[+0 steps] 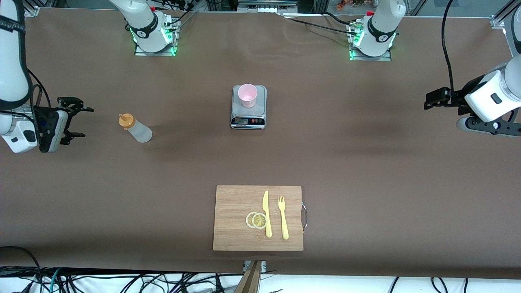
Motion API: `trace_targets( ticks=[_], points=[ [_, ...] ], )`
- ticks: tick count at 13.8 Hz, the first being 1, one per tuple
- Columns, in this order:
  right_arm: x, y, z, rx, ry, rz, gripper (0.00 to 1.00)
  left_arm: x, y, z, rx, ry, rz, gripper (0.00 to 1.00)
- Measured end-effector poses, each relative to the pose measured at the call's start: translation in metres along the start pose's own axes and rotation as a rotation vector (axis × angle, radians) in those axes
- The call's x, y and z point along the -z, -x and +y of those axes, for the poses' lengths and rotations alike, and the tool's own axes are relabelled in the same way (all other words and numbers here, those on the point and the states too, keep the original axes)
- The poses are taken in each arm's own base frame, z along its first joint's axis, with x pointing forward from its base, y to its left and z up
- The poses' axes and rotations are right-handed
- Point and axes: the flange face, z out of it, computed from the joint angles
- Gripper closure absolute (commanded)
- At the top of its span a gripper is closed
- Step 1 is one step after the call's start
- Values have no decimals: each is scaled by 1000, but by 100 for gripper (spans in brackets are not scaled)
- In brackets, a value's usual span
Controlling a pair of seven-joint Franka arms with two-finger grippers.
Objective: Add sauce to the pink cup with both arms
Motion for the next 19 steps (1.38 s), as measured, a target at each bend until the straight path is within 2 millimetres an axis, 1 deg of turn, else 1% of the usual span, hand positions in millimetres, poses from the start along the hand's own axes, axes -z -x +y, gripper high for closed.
trace_targets(
  ticks=[3,5,7,10,13,16,19],
  points=[
    [14,-33,-22,-184,137,-110,0,0,0,0,0,0,0,0],
    [19,-56,-39,-349,190,-118,0,0,0,0,0,0,0,0],
    [26,-64,-50,-525,221,-96,0,0,0,0,0,0,0,0],
    [42,-65,-63,-773,258,-41,0,0,0,0,0,0,0,0],
    [68,-60,-79,-944,308,7,0,0,0,0,0,0,0,0],
    [100,-49,-98,-1009,317,19,0,0,0,0,-1,0,0,0],
    [134,-39,-110,-1023,343,70,0,0,0,1,-1,0,0,0]
  ],
)
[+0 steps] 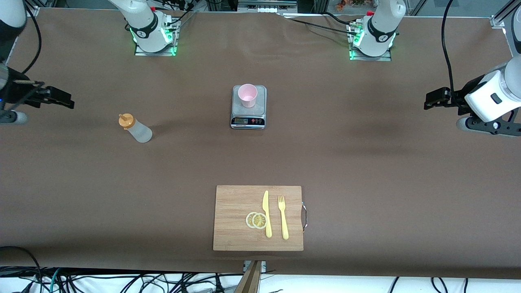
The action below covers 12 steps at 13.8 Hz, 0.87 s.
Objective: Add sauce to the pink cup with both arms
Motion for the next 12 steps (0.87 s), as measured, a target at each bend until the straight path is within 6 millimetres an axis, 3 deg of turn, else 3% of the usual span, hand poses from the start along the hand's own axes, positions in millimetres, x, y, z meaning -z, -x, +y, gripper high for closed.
trace_targets(
  ticks=[4,12],
  points=[
    [23,10,2,-10,-1,42,0,0,0,1,-1,0,0,0],
    [20,9,5,-51,-5,44,0,0,0,1,-2,0,0,0]
  ],
)
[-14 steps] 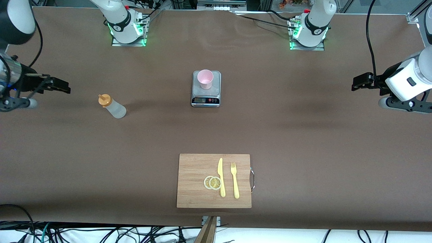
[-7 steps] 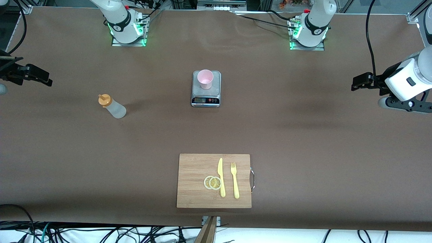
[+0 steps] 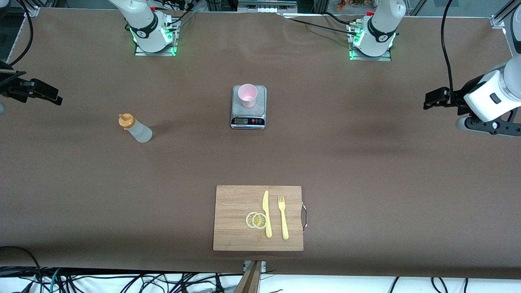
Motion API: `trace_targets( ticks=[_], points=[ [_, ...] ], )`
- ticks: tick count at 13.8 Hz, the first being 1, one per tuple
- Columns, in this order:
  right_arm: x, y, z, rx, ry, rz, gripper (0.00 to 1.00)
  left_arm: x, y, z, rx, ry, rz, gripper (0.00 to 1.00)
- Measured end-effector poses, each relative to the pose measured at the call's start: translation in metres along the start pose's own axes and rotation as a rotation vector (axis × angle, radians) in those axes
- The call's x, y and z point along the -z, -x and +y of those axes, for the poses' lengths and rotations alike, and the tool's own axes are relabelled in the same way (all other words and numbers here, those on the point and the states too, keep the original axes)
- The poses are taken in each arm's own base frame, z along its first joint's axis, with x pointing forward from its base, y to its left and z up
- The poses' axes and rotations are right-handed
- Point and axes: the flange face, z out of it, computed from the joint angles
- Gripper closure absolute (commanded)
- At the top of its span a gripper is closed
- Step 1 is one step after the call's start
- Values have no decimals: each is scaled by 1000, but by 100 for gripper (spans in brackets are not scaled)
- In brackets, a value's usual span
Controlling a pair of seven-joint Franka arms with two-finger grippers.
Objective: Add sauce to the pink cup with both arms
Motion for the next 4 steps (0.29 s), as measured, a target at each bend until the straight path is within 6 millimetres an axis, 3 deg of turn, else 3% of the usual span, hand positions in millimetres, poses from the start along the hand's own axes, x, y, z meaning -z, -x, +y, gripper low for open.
trace_targets(
  ticks=[4],
  points=[
    [1,-3,0,0,0,21,0,0,0,0,0,0,0,0]
  ],
)
